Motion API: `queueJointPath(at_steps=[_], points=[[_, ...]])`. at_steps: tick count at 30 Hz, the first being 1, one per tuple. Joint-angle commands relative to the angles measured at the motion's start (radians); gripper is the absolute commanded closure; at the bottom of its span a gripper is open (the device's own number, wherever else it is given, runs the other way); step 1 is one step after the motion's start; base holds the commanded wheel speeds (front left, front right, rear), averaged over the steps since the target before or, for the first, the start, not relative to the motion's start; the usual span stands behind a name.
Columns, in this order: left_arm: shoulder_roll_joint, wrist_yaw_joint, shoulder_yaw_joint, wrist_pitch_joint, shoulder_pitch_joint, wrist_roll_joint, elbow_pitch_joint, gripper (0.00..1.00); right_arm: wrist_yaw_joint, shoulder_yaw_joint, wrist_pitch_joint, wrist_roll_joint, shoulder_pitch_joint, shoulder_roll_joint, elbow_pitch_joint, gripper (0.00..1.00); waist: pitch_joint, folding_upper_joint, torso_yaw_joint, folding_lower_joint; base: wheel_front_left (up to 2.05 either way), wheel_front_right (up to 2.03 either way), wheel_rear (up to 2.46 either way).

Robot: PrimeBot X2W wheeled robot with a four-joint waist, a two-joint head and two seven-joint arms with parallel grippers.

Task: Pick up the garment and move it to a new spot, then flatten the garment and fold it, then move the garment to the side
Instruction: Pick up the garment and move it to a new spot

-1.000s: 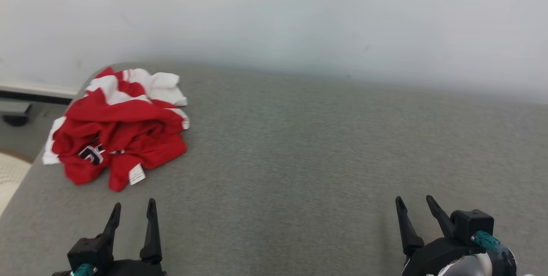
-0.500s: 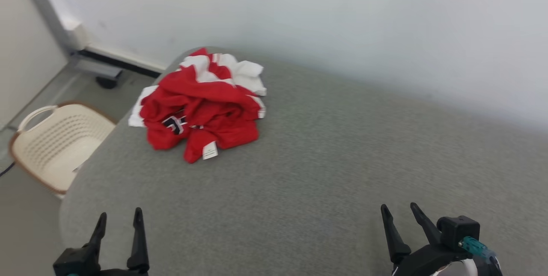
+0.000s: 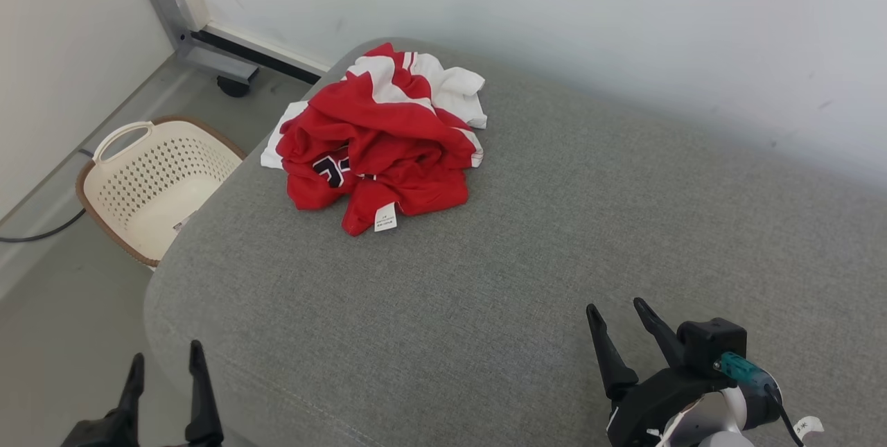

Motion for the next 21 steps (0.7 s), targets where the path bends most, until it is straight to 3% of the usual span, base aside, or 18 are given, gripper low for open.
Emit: queueJointPath(at_steps=[1,6,12,17,21], points=[[-0.002,0.001,-0.008,0.003,0.005,0.009,0.0,0.0,-0.002,0.002,0.0,-0.006,-0.014,-0.002,-0.001,0.0,0.011,-0.0001,0.004,0.0,0.0,0.0,0.0],[0.0,-0.027,-0.046,0.047,-0.096,0.007,0.031,0.0,-0.002,-0.001,0.014,-0.02,-0.015,-0.002,-0.014,0.0,0.035,-0.0001,0.003,0.0,0.0,0.0,0.0],[-0.008,-0.112,-0.103,0.135,-0.376,-0.026,0.18,0.0,-0.002,-0.022,0.052,-0.066,-0.01,-0.002,-0.072,0.0,0.096,-0.0001,-0.003,0.0,0.0,0.0,0.0],[0.011,-0.159,-0.115,0.234,-0.621,-0.063,0.357,0.0,-0.002,0.023,0.107,-0.1,-0.035,-0.004,-0.155,0.0,0.19,-0.0001,-0.097,0.0,0.0,0.0,0.0],[0.031,-0.169,-0.113,0.31,-0.774,-0.089,0.476,0.0,-0.002,0.051,0.138,-0.11,-0.034,-0.02,-0.21,0.0,0.256,-0.0001,-0.173,0.0,0.0,0.0,0.0]])
